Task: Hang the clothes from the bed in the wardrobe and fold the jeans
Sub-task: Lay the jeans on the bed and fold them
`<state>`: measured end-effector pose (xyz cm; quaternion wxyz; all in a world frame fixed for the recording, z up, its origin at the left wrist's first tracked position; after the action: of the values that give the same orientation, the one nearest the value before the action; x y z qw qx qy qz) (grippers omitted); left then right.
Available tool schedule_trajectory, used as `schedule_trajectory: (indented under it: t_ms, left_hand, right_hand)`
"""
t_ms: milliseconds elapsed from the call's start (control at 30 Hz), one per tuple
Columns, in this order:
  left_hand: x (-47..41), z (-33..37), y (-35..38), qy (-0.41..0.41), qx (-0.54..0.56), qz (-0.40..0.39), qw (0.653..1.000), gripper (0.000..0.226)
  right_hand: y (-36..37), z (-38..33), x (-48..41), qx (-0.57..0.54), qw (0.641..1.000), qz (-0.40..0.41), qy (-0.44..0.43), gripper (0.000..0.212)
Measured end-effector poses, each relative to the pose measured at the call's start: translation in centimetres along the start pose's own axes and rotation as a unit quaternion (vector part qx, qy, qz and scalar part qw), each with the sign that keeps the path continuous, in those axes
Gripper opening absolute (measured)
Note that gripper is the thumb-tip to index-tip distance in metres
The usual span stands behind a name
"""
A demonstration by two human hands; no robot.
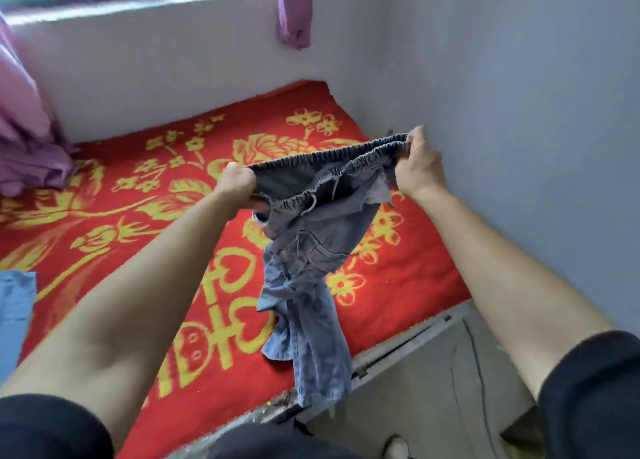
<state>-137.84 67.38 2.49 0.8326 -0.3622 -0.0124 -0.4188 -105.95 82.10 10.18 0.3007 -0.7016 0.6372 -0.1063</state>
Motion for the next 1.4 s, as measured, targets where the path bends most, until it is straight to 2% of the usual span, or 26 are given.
schedule_trajectory:
  t_ms: [67, 133, 233, 267, 367, 433, 500, 567, 633, 700, 733, 767, 833, 933, 1000, 1067, 1233, 1400]
  left_hand:
    - [2.8, 4.5, -1.9, 0.046, 0.158, 0.039, 0.986, 0.021]
    - [5.4, 7.8, -3.9, 0.085, 0.209, 0.101, 0.969, 0.010]
    - [9.5, 12.2, -6.8, 0.152, 0.107, 0.222, 0.957, 0.005]
    - [11.2, 14.0, -7.8, 0.196, 0.082, 0.267, 0.940, 0.003]
    - [17.0, 18.3, -10.2, 0.329, -0.001, 0.367, 0.870, 0.017]
    - [20.4, 20.2, -11.0, 0.406, -0.104, 0.387, 0.822, 0.050]
    - [22.2, 21.0, -11.4, 0.433, -0.250, 0.400, 0.768, 0.084]
    - [22.5, 21.5, -11.7, 0.413, -0.401, 0.410, 0.708, 0.099]
    - [22.4, 21.9, -12.2, 0.379, -0.472, 0.415, 0.679, 0.088]
    - [23.2, 22.8, -13.3, 0.369, -0.478, 0.467, 0.646, 0.061]
    - [23.3, 23.0, -14.3, 0.359, -0.471, 0.495, 0.636, 0.056]
    - [22.9, 23.0, -15.3, 0.343, -0.462, 0.509, 0.640, 0.057]
    - [21.1, 22.4, -17.9, 0.289, -0.439, 0.514, 0.678, 0.061]
    - [17.4, 20.6, -20.9, 0.189, -0.418, 0.514, 0.725, 0.044]
    - [14.9, 19.5, -21.8, 0.143, -0.401, 0.512, 0.746, 0.026]
    - [12.0, 18.6, -22.7, 0.100, -0.397, 0.503, 0.761, 0.017]
    - [4.1, 18.1, -26.4, 0.068, -0.390, 0.473, 0.787, 0.026]
    - [-0.8, 20.6, -30.3, 0.134, -0.330, 0.503, 0.787, 0.031]
  right_hand:
    - [-3.0, -2.1, -1.4, -0.108, 0.994, 0.030, -0.010, 0.029]
    - [-6.2, -4.3, -2.3, -0.183, 0.981, 0.040, -0.041, 0.037]
    - [-10.0, -7.5, -3.2, -0.215, 0.971, 0.037, -0.100, 0.048]
    - [-10.9, -8.6, -3.2, -0.218, 0.967, 0.032, -0.129, 0.050]
    - [-12.5, -11.2, -3.1, -0.184, 0.957, -0.008, -0.226, 0.048]
    - [-12.0, -12.0, -2.8, -0.115, 0.951, -0.065, -0.278, 0.051]
    - [-11.1, -12.1, -2.5, -0.028, 0.946, -0.104, -0.305, 0.079]
    - [-11.2, -12.6, -2.6, 0.027, 0.940, -0.075, -0.333, 0.106]
    - [-11.5, -14.2, -2.7, 0.050, 0.926, -0.016, -0.374, 0.114]
    - [-11.7, -16.1, -2.9, 0.056, 0.914, 0.043, -0.399, 0.103]
    - [-11.8, -16.8, -3.4, 0.060, 0.915, 0.064, -0.394, 0.099]
    - [-11.7, -17.1, -4.1, 0.066, 0.921, 0.073, -0.377, 0.098]
    - [-11.2, -17.2, -5.6, 0.087, 0.937, 0.064, -0.333, 0.089]
    - [-9.0, -17.7, -7.2, 0.087, 0.953, 0.035, -0.289, 0.042]
    - [-6.5, -18.5, -8.2, 0.062, 0.963, 0.023, -0.263, 0.027]
    - [-3.8, -19.5, -9.9, 0.058, 0.969, 0.009, -0.240, 0.028]
    - [2.5, -21.8, -15.1, 0.038, 0.976, -0.025, -0.211, 0.025]
    - [6.2, -25.3, -19.5, -0.093, 0.978, 0.006, -0.188, 0.021]
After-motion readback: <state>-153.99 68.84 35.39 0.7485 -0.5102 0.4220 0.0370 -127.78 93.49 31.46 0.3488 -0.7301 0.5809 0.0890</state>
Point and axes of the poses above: each hand's wrist, its own x-axis away from the middle knuckle, its own y-axis out of the palm, z = x × y, the point moved 9 cm from there along -x, towards the middle knuckle, and after that the axes turned 15 degrees about -x, right-handed, at the moved point
